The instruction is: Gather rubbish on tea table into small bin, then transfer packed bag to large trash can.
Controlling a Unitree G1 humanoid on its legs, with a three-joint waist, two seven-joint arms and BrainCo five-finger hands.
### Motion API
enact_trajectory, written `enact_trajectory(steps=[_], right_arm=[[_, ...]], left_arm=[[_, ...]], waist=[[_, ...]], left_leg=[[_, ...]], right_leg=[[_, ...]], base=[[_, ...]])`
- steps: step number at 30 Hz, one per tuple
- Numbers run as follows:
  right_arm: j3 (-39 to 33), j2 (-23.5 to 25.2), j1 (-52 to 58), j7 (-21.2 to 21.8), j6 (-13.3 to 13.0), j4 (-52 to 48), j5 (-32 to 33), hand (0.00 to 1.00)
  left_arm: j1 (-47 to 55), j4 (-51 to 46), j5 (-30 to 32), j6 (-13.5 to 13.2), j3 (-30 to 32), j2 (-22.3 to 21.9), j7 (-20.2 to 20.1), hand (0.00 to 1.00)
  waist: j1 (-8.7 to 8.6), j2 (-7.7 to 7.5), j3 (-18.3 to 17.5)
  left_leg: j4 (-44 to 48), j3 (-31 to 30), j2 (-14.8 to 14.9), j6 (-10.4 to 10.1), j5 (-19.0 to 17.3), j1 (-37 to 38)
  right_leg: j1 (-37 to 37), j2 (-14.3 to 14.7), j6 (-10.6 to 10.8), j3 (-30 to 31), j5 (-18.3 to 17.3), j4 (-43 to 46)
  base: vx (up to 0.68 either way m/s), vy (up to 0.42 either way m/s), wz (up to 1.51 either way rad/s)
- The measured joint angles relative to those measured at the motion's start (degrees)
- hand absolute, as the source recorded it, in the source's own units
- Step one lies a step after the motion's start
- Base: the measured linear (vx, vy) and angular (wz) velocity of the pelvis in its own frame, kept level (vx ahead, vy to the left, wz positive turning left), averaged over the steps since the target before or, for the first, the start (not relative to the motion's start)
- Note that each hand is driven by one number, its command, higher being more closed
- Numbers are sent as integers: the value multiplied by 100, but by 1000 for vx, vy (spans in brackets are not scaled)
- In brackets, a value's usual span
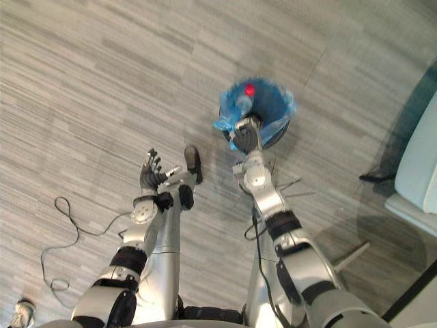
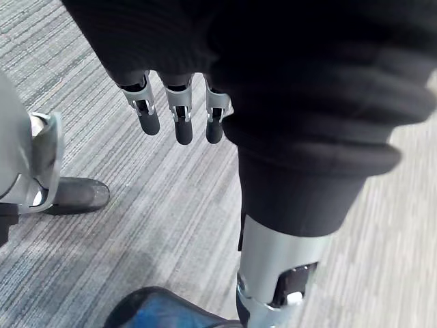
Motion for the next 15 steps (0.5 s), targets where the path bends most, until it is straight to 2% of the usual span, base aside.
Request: enact_trajectory(steps=[2,5,6,8,12,15], right_arm=[[89,92,491,388,-26,-192,903,100],[153,188,1007,785,-109,-549,1727,100],[153,213,1107,837,-147,-645,1827,100],[157,311,1523,1009,-256,-960,2146,100],[266,348,1849,1124,-403,-1047,2334,100],[250,346,1947,1269,-424,-1047,2377,100]], left_arm=[[259,8,44,66,-29,14,-93,0],[622,10,44,90,-56,18,-208,0],[688,9,45,94,-58,17,-219,0],[989,67,46,110,-159,22,-316,0],[1189,695,119,139,-300,31,-340,0],[1265,1116,241,183,-317,51,-472,0]], waist=[[-2,-31,-82],[-5,-73,-245],[-5,-86,-265],[-7,-122,-577],[-46,-132,-1104],[-189,-133,-1389]], left_leg=[[-279,41,1,1,73,597],[-604,112,-3,16,108,1325],[-685,133,-3,6,124,1494],[-1008,195,-5,-29,146,1980],[-1559,226,-4,-116,223,2570],[-1878,222,-6,-109,332,2910]], right_leg=[[640,12,-2,-86,24,-337],[1393,50,18,-127,79,-799],[1561,64,24,-131,97,-899],[2046,119,50,-146,161,-1291],[2699,266,56,-146,422,-2102],[3193,360,87,-140,709,-2756]], base=[[159,-115,7],[180,-76,-2],[212,-66,-7],[168,-51,-10],[159,-29,-15],[128,4,-8]])
